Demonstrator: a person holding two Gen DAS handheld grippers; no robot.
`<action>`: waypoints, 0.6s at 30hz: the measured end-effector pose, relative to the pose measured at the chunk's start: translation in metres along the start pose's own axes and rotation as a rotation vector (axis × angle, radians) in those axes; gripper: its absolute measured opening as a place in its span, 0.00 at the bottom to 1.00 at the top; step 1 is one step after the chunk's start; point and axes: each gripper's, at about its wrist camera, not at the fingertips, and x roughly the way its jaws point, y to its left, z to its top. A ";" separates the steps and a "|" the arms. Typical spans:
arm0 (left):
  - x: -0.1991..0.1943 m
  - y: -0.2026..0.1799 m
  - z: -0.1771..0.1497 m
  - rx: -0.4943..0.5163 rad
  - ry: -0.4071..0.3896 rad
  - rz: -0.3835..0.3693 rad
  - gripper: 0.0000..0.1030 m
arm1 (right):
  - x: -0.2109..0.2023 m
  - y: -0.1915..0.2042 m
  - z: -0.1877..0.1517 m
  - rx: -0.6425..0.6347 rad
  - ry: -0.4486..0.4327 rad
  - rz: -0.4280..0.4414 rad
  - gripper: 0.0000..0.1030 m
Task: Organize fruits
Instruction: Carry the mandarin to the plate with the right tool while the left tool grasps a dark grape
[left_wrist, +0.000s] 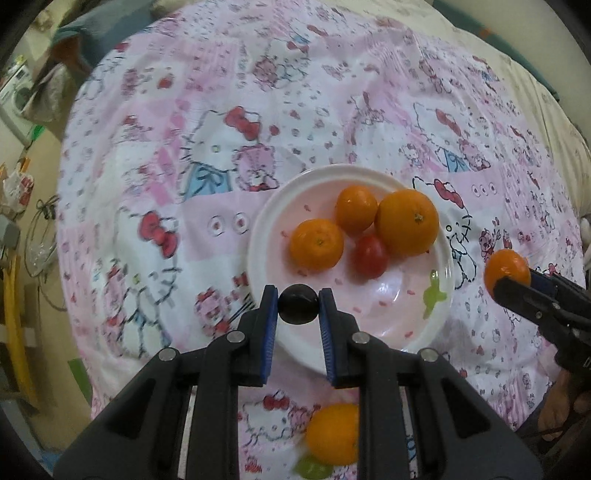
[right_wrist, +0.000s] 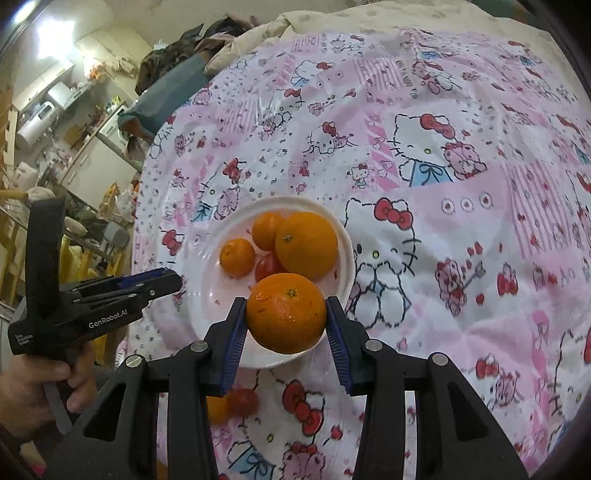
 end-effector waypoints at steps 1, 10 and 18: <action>0.003 -0.001 0.003 0.001 0.004 -0.002 0.18 | 0.006 0.000 0.003 -0.004 0.009 -0.001 0.43; 0.024 0.001 0.010 -0.019 0.011 -0.021 0.18 | 0.035 -0.010 -0.001 0.041 0.079 -0.011 0.43; 0.034 0.004 0.012 -0.030 0.028 -0.025 0.19 | 0.046 -0.016 -0.004 0.062 0.114 -0.032 0.43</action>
